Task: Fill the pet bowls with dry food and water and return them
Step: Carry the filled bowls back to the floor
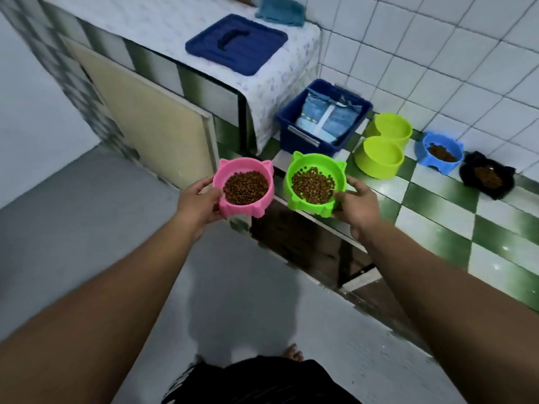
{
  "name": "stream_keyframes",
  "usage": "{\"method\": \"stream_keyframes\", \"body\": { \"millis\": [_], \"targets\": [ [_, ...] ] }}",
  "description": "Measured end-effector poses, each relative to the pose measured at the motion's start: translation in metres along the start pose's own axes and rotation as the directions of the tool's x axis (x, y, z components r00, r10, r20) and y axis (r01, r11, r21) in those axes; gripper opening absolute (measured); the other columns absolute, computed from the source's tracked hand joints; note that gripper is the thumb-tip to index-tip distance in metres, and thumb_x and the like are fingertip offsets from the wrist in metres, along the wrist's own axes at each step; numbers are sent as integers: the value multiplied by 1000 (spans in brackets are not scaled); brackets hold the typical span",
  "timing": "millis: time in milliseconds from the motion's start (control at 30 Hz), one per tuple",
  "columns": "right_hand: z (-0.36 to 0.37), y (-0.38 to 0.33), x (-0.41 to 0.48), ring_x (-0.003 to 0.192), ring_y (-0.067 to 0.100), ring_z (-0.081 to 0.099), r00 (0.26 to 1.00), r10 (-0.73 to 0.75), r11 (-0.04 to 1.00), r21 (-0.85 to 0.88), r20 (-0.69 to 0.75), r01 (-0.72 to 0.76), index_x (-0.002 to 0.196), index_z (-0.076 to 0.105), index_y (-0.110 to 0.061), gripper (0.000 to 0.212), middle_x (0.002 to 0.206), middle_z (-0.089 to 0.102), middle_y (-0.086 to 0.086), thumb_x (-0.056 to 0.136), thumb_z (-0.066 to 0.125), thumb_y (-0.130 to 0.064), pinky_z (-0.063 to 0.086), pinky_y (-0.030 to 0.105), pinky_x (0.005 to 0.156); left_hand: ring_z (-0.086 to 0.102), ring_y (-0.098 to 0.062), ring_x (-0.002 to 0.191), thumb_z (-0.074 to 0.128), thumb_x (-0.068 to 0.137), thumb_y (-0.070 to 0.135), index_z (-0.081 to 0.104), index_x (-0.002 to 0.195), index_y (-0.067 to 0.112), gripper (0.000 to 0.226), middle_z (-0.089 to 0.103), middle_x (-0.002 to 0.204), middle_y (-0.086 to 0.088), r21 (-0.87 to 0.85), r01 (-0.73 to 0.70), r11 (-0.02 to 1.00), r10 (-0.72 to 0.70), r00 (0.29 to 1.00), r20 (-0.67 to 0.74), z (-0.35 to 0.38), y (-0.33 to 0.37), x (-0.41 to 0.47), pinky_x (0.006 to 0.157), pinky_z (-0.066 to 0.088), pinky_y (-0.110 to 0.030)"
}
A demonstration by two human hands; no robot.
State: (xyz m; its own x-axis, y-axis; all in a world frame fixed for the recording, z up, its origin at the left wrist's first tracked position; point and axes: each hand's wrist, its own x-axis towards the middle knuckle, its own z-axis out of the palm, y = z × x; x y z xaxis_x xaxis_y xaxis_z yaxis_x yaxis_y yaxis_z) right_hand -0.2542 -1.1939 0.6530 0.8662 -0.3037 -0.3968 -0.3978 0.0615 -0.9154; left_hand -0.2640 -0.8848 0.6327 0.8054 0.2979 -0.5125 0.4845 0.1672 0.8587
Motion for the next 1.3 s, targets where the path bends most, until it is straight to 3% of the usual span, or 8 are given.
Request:
{"method": "stream_keyframes", "body": {
  "millis": [100,200,467,700,767,900,1067,1300],
  "targets": [
    [62,7,-15,88,30,71,997,-1,1000,-15,71,2,134,57,-20,49,112,69,13,92,60,4,62,40,64,76,-30,89,64,94,5,59,140,24,50,72,119,-13,-62,9,998,-12,998,-55,-62,0,4,61,62,-37],
    [125,13,-35,97,30,71,988,-3,999,-46,152,10,136,56,-18,48,117,67,11,93,58,4,63,40,63,76,-29,86,62,95,2,56,142,22,51,73,112,-15,-108,1,994,-13,994,-108,-123,3,5,59,62,-34],
    [305,26,-66,87,30,72,953,17,994,-108,302,16,135,57,-18,49,117,67,10,92,58,5,62,40,61,77,-27,88,65,96,6,56,140,23,49,75,106,-11,-223,-41,974,-32,948,-317,-275,11,19,74,65,-44],
    [461,25,-64,88,29,68,874,52,978,-201,484,53,137,55,-17,53,114,66,18,90,56,9,59,58,76,75,-36,95,65,94,2,57,120,26,36,73,107,-17,-315,-93,945,-95,840,-534,-388,11,50,74,64,-46],
    [507,25,-57,90,30,68,842,57,976,-208,536,66,138,54,-16,55,117,66,19,88,57,8,60,56,73,74,-38,97,64,95,1,55,119,25,35,73,107,-19,-341,-107,934,-123,800,-587,-418,14,65,74,64,-48],
    [605,27,-34,90,28,67,778,94,970,-235,621,70,137,54,-17,53,121,65,17,89,57,7,59,35,51,75,-37,92,63,94,-1,56,118,20,33,72,103,-19,-372,-145,917,-169,704,-690,-473,23,104,61,64,-42],
    [721,23,-5,95,29,65,715,157,951,-299,681,77,137,52,-18,53,126,63,17,91,58,7,58,35,48,75,-35,91,65,94,2,54,122,16,33,68,111,-18,-415,-140,899,-262,588,-766,-527,42,167,55,63,-38],
    [869,13,36,101,34,66,704,209,917,-387,679,101,134,55,-18,51,124,62,13,90,58,7,61,41,58,75,-33,88,68,94,6,54,127,9,36,68,109,-18,-479,-132,868,-333,561,-758,-610,73,277,54,62,-35]
  ]
}}
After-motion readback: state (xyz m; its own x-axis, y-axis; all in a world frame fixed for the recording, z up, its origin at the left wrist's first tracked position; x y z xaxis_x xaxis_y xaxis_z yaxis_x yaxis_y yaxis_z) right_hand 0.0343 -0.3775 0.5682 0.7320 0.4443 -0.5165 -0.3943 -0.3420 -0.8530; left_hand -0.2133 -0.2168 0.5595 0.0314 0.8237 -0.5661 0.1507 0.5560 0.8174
